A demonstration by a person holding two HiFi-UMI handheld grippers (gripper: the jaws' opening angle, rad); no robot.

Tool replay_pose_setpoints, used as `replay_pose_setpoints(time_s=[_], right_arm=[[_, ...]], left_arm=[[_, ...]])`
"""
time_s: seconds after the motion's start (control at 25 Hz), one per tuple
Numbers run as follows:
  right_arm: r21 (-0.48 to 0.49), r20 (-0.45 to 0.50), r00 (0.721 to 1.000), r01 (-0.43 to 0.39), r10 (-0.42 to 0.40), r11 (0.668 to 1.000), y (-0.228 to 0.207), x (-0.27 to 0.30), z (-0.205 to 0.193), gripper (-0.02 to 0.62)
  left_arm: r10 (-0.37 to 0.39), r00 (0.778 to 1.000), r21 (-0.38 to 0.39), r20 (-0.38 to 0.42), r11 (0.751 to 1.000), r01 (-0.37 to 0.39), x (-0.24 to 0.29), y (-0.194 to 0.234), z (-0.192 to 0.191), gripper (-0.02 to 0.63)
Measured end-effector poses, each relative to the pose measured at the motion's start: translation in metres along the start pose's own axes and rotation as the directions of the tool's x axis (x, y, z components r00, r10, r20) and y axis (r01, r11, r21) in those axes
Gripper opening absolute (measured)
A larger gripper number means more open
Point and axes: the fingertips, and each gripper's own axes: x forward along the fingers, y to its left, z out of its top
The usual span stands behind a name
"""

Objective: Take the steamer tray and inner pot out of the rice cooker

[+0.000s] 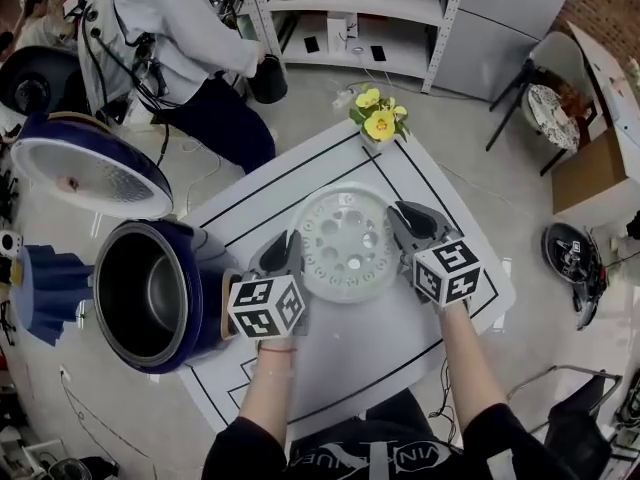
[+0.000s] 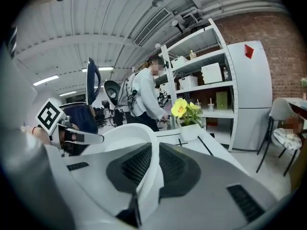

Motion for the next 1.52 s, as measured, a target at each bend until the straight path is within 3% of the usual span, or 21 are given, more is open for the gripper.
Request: replay_pose_setpoints(time_s=[0.44,0.8,1.12,1.32,1.36,1.52], right_arm=[[0.059,-0.090,0.996,0.025,-0.019,0.998,-0.022,0.039,-0.030,0.048],[0.069,-0.098,0.995,0.038,-0.032,0.997,-0.030,0.048,-0.036,0.049],[0.054,-0.083,0.995,0.066,-0.062,0.996,-0.032,0.051,-0.037,0.052],[0.033,-0.074,0.994,0.086,-0.083,0.996,-0.033,0.051,-0.035,0.087],[0.034,-0.069,0.994,0.084,-0.082,0.996,-0.033,0.050,-0.034,0.113],[0.015,-0.051,0.995,0.084,-0.083,0.996,-0.031,0.045,-0.027,0.117]], left_arm=[[0.036,0.998,-0.047,-0.051,0.998,-0.038,0.039,0.021,-0.014,0.052],[0.037,0.997,-0.029,-0.072,0.999,-0.039,0.052,0.025,-0.019,0.051],[0.024,0.999,-0.018,-0.039,1.000,-0.025,0.053,0.026,-0.016,0.052],[0.034,0.999,0.013,-0.013,0.999,-0.033,0.047,0.027,-0.012,0.058],[0.035,0.999,0.026,-0.003,0.999,-0.035,0.045,0.027,-0.011,0.058],[0.039,0.999,0.106,0.032,0.993,-0.042,0.039,0.019,0.000,0.058]])
